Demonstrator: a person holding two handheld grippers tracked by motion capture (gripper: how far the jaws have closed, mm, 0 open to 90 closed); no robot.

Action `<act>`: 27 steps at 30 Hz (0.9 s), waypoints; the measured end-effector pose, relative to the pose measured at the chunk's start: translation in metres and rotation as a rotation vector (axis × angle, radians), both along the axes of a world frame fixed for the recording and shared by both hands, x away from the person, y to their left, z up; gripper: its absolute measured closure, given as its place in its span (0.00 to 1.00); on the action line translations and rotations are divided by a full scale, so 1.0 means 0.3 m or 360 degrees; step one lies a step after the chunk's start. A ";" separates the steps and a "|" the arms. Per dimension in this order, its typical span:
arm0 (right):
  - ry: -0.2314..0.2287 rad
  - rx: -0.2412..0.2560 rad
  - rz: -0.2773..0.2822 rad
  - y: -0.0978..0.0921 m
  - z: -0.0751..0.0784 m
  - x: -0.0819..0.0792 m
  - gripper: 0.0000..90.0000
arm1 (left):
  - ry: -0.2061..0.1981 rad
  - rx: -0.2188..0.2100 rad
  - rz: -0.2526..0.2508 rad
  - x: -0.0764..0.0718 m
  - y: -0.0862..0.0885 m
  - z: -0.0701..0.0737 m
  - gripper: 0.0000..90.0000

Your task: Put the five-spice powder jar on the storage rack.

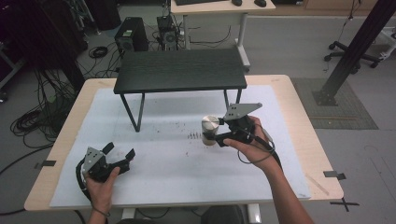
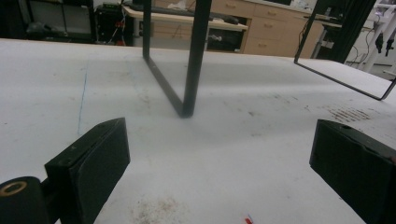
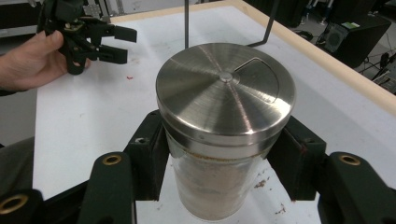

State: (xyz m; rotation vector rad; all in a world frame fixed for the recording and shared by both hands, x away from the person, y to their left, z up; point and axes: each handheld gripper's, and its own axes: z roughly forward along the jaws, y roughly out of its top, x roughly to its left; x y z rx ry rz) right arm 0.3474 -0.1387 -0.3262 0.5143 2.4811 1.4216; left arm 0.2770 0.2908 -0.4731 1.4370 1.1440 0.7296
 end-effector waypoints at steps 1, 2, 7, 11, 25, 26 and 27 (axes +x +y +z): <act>0.0000 -0.0001 0.0001 0.001 0.007 0.000 0.48 | 0.0000 0.0000 0.0000 0.000 0.000 0.000 0.06; 0.0000 -0.0001 0.0001 0.001 0.007 0.000 0.48 | 0.0000 0.0000 -0.0001 0.000 0.000 0.000 0.06; -0.0022 -0.0009 0.0016 0.007 0.060 0.003 0.48 | 0.0000 0.0000 -0.0002 0.000 0.000 0.000 0.06; -0.0022 0.0002 0.0031 0.012 0.102 0.010 0.48 | -0.0002 -0.0003 -0.0002 -0.001 0.001 0.000 0.06; -0.0011 0.0052 0.0109 0.027 0.236 0.036 0.48 | -0.0005 -0.0006 -0.0005 -0.001 0.002 0.000 0.06; -0.0012 0.0055 0.0117 0.028 0.249 0.039 0.48 | -0.0005 -0.0006 -0.0005 -0.001 0.002 0.000 0.06; -0.0011 0.0058 0.0123 0.029 0.259 0.042 0.48 | -0.0006 -0.0007 -0.0005 -0.001 0.001 0.000 0.06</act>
